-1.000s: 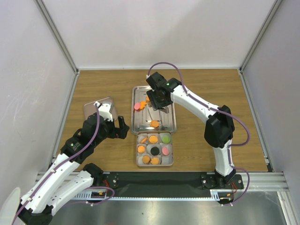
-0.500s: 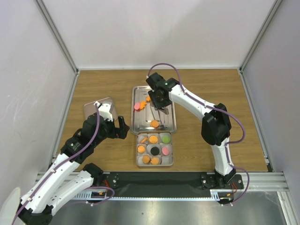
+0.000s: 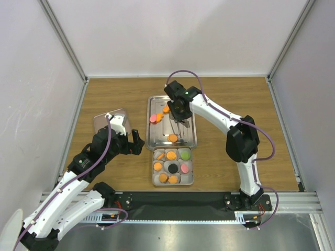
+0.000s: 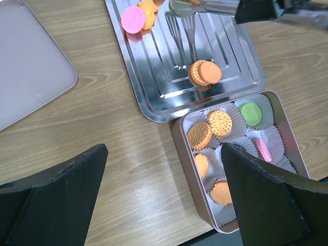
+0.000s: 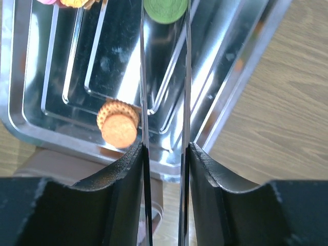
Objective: Pack the cookies
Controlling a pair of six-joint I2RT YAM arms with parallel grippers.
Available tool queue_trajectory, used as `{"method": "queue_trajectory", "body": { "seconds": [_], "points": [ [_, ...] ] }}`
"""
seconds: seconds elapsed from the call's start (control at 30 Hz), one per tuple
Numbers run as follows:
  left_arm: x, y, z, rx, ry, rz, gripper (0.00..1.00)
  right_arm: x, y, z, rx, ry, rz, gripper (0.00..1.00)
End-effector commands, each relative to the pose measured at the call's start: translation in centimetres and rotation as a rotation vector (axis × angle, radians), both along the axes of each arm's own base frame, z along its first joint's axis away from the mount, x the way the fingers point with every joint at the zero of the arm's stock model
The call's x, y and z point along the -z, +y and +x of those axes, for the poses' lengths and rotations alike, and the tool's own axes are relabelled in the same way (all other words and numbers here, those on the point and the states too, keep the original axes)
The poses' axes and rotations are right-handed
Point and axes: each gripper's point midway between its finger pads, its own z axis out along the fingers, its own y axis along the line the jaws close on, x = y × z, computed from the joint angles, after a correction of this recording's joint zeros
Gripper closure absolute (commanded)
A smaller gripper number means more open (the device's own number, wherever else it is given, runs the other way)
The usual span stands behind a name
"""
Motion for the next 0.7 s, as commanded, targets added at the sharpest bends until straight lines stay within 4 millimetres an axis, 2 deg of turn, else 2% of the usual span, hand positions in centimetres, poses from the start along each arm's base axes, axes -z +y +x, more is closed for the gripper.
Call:
{"method": "queue_trajectory", "body": {
  "seconds": [0.0,0.03,0.07,0.17,0.2,0.27,0.33,0.4,0.43,0.47,0.5,0.6,0.63,0.67],
  "points": [
    [-1.1,-0.3,0.5,0.008,-0.037,-0.017,0.0,-6.5,-1.0,-0.5,0.001,-0.125,0.052,0.67],
    [-1.1,-0.3,0.5,0.008,-0.038,-0.017,0.0,-6.3,-1.3,-1.2,-0.004,-0.117,0.045,0.67],
    [-1.1,-0.3,0.5,0.009,-0.039,-0.019,0.0,-7.5,-1.6,-1.6,0.0,-0.133,0.064,0.67],
    [-1.2,-0.3,0.4,0.009,-0.04,-0.02,0.0,-7.6,-2.3,-3.2,-0.003,-0.126,0.065,0.67],
    [-1.2,-0.3,0.5,0.009,-0.042,-0.02,0.0,-8.6,-2.6,-3.7,-0.002,-0.139,0.081,0.67],
    [-1.1,-0.3,0.4,0.011,-0.038,-0.018,0.0,-8.7,-3.1,-4.8,-0.011,-0.128,0.083,0.67],
    [-1.1,-0.3,0.5,0.009,-0.039,-0.019,0.0,-9.9,-3.3,-6.0,-0.021,-0.131,0.108,0.67],
    [-1.2,-0.3,0.4,0.009,-0.041,-0.019,0.0,-10.1,-3.4,-7.7,-0.043,-0.104,0.118,0.67],
    [-1.2,-0.3,0.4,0.007,-0.041,-0.02,0.0,-11.1,-3.7,-8.7,-0.053,-0.11,0.137,0.67],
    [-1.2,-0.2,0.4,0.006,-0.041,-0.02,0.0,-10.8,-3.4,-10.0,-0.077,-0.082,0.147,0.66],
    [-1.2,-0.2,0.4,0.007,-0.042,-0.021,0.0,-11.6,-3.8,-11.2,-0.083,-0.078,0.166,0.66],
    [-1.3,-0.2,0.4,0.006,-0.046,-0.023,0.0,-11.6,-4.4,-14.6,-0.116,-0.014,0.18,0.66],
    [-1.2,-0.3,0.4,0.008,-0.043,-0.023,0.0,-12.2,-4.6,-15.8,-0.132,-0.004,0.211,0.66],
    [-1.2,-0.2,0.4,0.007,-0.043,-0.022,0.0,-11.8,-5.1,-17.3,-0.147,0.031,0.193,0.65]
  ]
}}
